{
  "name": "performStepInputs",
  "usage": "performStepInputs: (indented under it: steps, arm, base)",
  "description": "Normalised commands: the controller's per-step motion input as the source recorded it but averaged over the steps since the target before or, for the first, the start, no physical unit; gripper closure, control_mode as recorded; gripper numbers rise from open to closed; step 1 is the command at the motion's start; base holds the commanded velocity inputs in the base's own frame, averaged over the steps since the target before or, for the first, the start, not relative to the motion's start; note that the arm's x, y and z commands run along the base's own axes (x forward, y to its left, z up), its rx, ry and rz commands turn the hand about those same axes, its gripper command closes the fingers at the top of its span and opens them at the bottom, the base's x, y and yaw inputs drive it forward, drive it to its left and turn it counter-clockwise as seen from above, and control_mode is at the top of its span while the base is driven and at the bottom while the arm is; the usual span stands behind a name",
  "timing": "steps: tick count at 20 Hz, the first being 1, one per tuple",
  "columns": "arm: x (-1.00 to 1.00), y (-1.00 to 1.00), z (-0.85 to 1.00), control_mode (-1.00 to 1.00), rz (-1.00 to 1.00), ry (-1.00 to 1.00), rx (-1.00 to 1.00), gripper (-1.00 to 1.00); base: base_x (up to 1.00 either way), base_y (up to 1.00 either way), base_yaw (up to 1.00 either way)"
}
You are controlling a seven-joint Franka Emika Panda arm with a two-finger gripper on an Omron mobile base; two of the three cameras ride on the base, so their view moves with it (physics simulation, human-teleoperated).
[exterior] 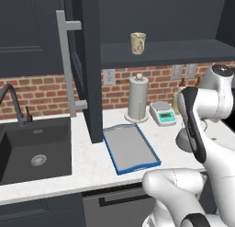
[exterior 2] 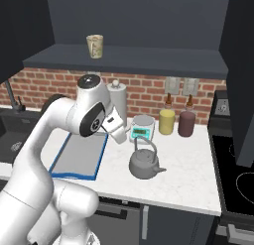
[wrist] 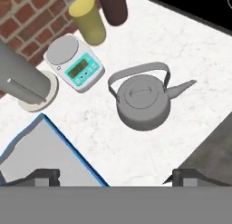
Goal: Pick the kettle from the counter and place it on the tray. Then pick the mug from the cabinet and place it on the tray. Then close the cabinet doors.
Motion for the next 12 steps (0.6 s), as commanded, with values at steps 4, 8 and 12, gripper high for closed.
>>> performStepInputs:
  steps: [4, 8, 12]
  arm:
    - [-0.08, -0.30, -0.10, -1.00, -0.33, 0.00, 0.11, -1.00]
    - [0.00, -0.34, -0.14, -1.00, -0.31, 0.00, 0.08, -1.00]
    - [0.21, -0.43, -0.17, -1.00, -0.38, 0.03, 0.05, -1.00]
  base:
    - [0.00, 0.00, 0.00]
    - [0.00, 0.00, 0.00]
    - [0.00, 0.00, 0.00]
